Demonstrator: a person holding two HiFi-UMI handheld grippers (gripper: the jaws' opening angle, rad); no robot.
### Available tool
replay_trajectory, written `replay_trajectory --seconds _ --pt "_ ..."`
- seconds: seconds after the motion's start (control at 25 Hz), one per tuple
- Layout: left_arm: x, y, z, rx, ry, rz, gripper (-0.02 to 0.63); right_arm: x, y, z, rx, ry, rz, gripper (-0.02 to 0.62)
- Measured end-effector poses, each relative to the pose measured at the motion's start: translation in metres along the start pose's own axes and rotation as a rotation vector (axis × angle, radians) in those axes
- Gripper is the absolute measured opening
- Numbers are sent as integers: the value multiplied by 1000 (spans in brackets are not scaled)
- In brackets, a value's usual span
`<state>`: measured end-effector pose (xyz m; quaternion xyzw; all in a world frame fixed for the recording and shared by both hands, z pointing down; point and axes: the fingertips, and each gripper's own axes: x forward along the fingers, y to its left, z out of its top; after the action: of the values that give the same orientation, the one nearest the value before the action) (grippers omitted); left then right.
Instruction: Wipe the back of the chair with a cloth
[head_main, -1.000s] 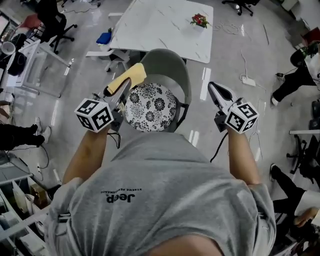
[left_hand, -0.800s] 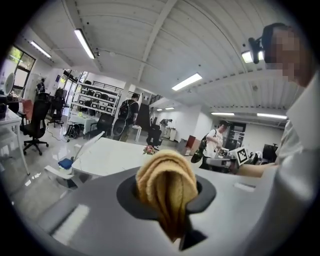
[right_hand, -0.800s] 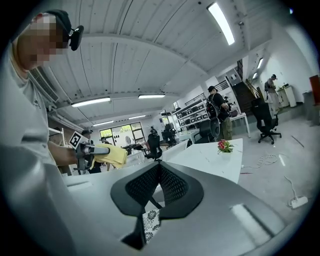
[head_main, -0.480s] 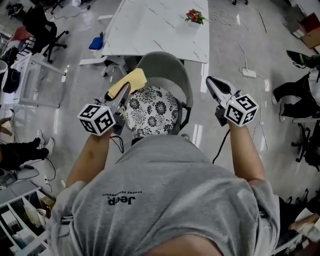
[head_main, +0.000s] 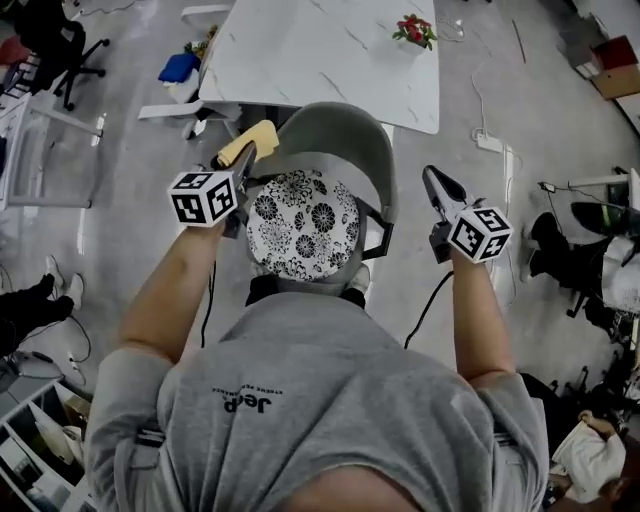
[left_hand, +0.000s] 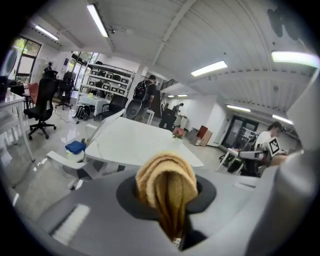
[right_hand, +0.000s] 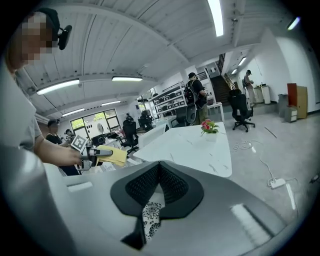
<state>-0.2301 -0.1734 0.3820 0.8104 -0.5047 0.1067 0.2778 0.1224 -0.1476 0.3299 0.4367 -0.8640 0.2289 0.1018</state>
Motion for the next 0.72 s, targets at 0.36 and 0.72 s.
replay_trajectory --seconds 0.36,0.72 --pt "110 37 -55 -2 72 166 116 61 -79 -40 4 65 -127 3" --pt "184 17 -59 15 59 169 115 74 -97 -81 47 104 -125 3"
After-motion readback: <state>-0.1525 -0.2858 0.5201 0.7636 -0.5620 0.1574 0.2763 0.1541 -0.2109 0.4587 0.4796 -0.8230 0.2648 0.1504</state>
